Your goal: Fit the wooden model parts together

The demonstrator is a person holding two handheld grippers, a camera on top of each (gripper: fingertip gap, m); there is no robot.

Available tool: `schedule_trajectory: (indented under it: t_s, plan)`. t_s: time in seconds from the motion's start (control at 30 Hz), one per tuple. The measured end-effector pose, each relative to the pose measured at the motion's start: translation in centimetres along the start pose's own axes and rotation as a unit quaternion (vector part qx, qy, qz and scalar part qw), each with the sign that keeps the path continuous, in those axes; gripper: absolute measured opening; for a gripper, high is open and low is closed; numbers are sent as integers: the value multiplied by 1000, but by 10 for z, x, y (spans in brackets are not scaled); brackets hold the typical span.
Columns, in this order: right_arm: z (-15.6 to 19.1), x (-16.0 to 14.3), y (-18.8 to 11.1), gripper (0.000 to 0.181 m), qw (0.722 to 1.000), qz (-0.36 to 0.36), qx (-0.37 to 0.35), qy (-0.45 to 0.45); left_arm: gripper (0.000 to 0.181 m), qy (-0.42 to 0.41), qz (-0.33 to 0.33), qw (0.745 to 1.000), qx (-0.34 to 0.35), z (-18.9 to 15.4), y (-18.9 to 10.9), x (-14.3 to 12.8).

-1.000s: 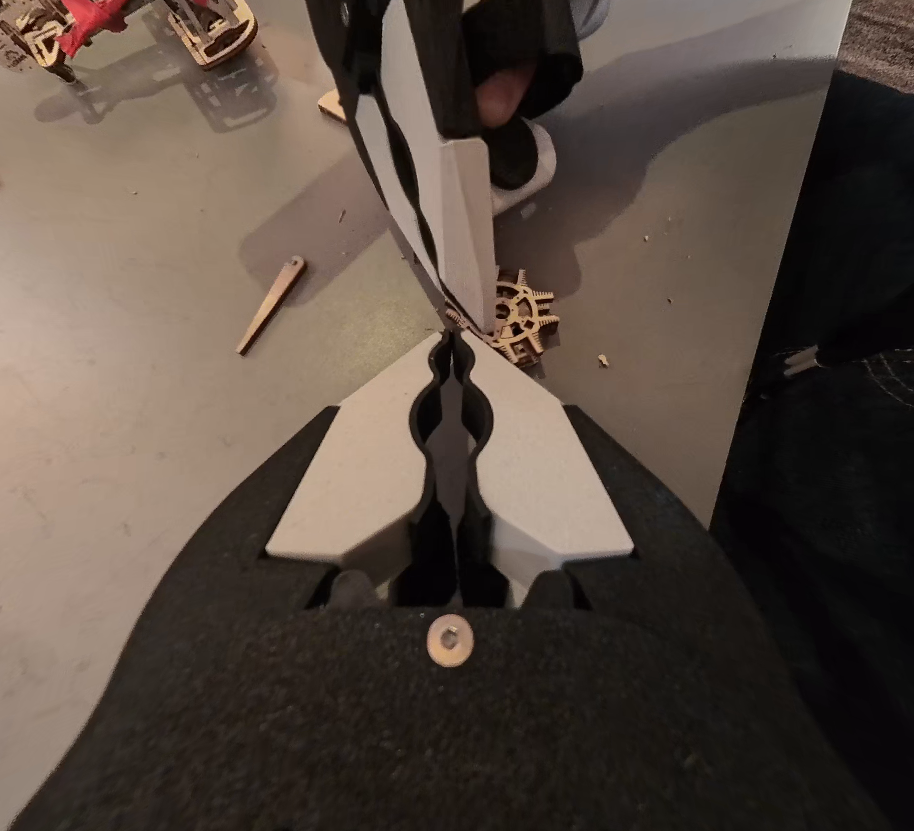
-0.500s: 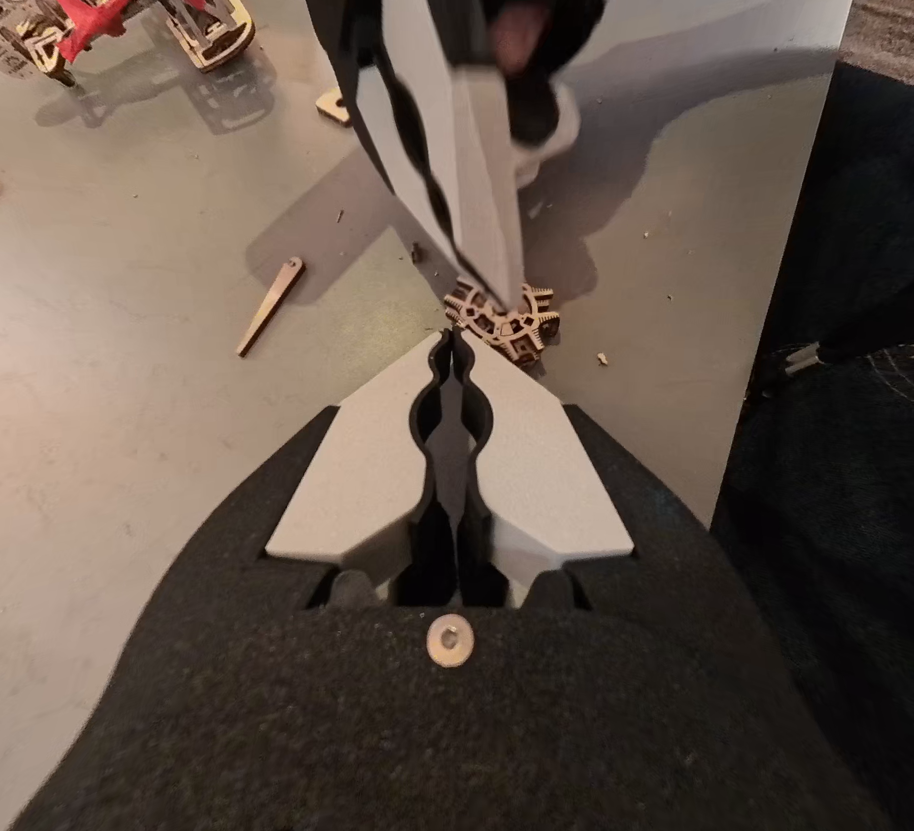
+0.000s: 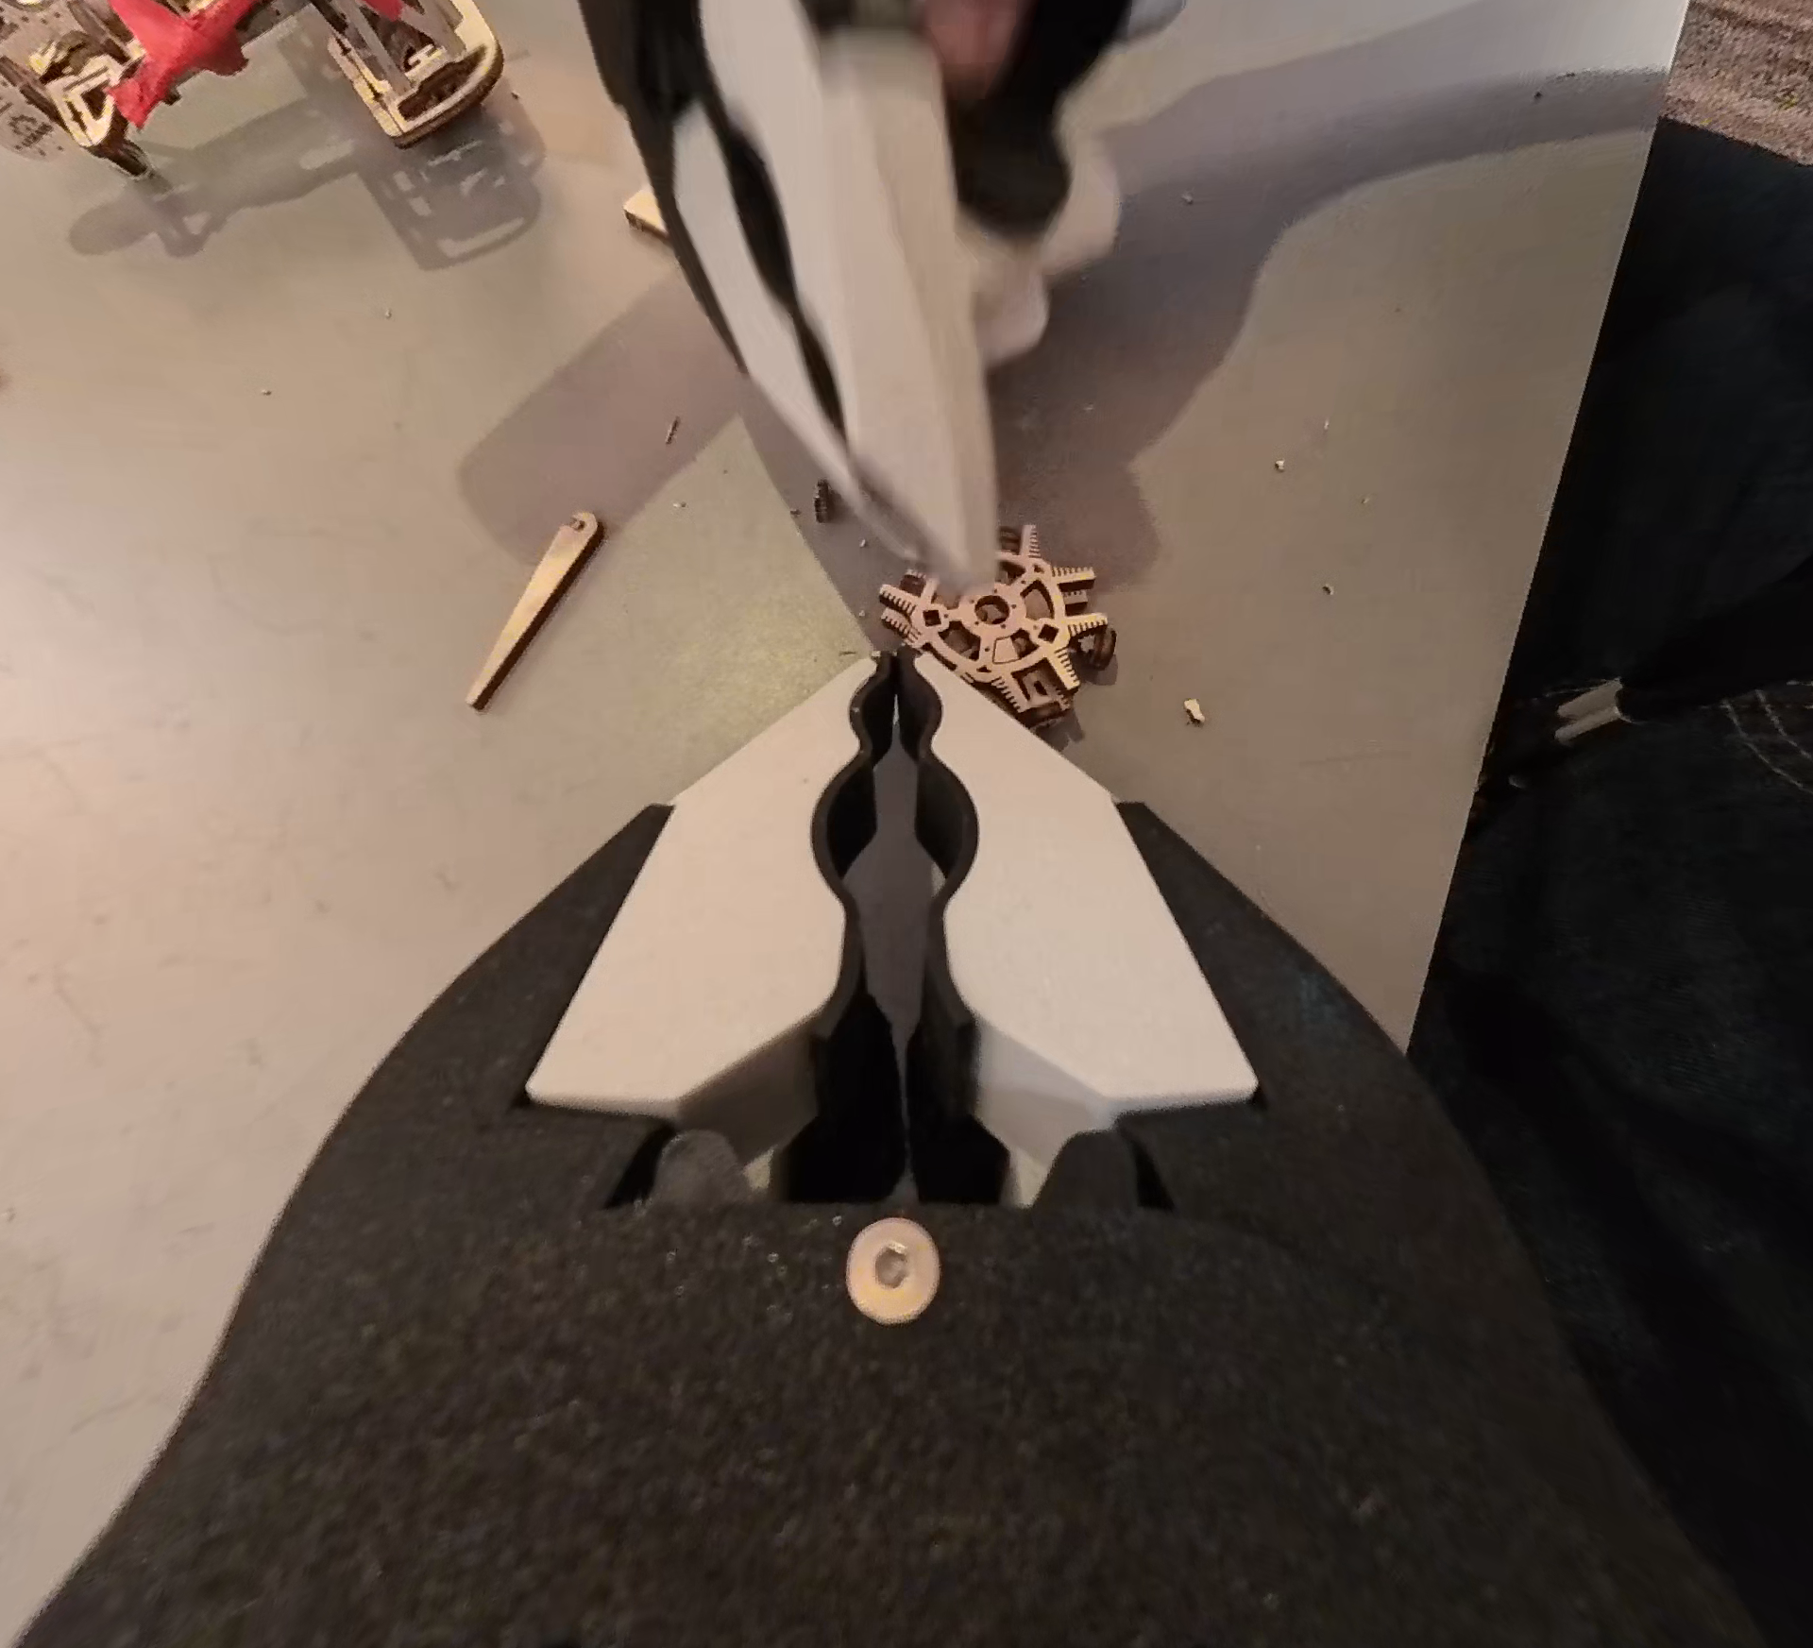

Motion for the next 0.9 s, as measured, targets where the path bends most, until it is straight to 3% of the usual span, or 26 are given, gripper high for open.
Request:
schedule_trajectory:
  t_s: [0.03,0.17,0.3,0.4,0.47,0.53,0.63,0.7,0.73,0.77,0.8,0.83,0.9]
  plan:
    - [-22,-8,5,0,994,41,-101,5,0,0,0,1000,0,0,0,0]
    - [-13,-8,9,0,988,69,-131,-41,0,0,0,1000,2,0,0,0]
    - [25,6,-1,0,999,-17,47,-17,0,3,0,1000,3,0,0,0]
    - [-20,-9,2,0,993,41,-111,-15,0,3,0,1000,3,0,0,0]
    - [-21,-4,0,0,992,17,-124,26,0,4,1,1000,3,0,0,0]
    - [-15,-3,-1,0,989,30,-145,-4,0,6,1,1000,3,-1,0,0]
    - [16,8,-4,0,999,-33,26,23,0,6,1,1000,3,-1,0,0]
    - [19,8,-4,0,999,-31,40,14,0,8,1,1000,4,-1,0,0]
    - [16,7,-1,0,999,-26,27,13,0,8,1,1000,4,-1,0,0]
    - [-6,1,2,0,997,5,-78,6,0,9,1,1000,5,-1,1,0]
    - [-20,-6,3,0,993,37,-113,-18,0,9,3,1000,3,-1,1,0]
    - [-21,-5,4,0,994,27,-107,15,0,9,4,1000,3,-1,1,0]
    - [-16,-6,5,0,990,40,-135,-17,0,11,4,1000,4,-2,1,0]
Point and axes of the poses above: each gripper's, where its closed fingertips meet, y out along the fingers, x out of its top, z = x × y across the jaws, the point moved 7 cm from there along -y, back along the fingers, and after that the axes turned 7 degrees about -z, right-handed, at the moved point
